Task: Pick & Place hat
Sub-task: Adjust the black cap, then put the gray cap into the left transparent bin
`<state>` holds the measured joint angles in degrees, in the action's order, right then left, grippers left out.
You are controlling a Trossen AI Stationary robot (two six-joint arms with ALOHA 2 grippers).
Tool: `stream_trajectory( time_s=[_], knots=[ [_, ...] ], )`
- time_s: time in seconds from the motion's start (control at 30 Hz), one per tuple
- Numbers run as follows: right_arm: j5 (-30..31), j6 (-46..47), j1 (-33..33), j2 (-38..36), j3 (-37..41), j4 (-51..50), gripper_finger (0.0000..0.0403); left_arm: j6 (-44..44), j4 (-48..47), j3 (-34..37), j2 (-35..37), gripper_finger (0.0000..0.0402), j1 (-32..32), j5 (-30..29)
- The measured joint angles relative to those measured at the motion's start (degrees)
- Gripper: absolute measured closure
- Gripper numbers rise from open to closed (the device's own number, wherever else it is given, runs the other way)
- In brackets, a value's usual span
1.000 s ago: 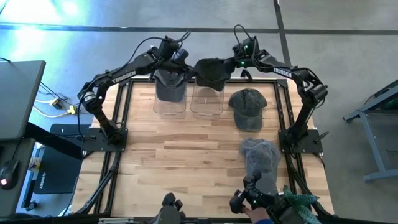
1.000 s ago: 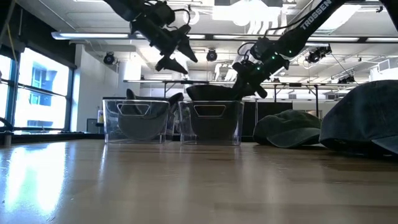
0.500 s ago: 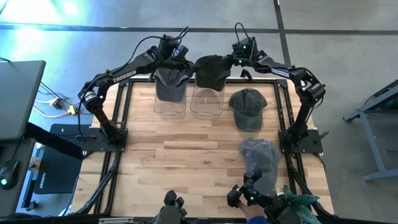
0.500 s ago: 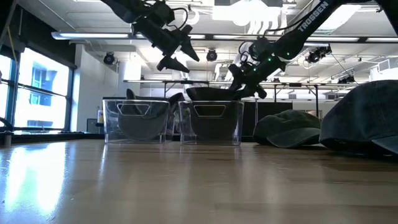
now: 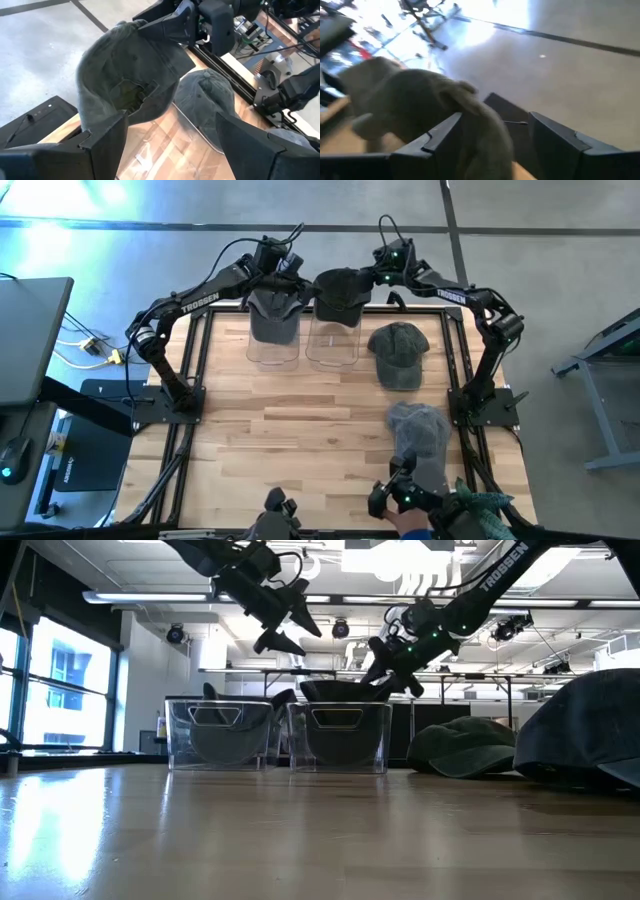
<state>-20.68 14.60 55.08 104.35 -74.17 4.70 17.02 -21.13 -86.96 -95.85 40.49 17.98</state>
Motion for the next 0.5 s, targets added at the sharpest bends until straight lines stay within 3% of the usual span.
stream_trajectory(
  time_s=[0.23, 0.5],
  knots=[
    [-5.88, 6.01, 2.45, -0.49, 0.00, -0.27, 0.0125, 0.20, -0.14, 0.00, 0.00, 0.0110, -0.15, 3.11],
    [-6.27, 3.85, 1.94, -6.81, 0.00, -2.00, 0.0126, -2.14, -3.47, 0.00, 0.00, 0.0110, -0.39, 2.53]
  ],
)
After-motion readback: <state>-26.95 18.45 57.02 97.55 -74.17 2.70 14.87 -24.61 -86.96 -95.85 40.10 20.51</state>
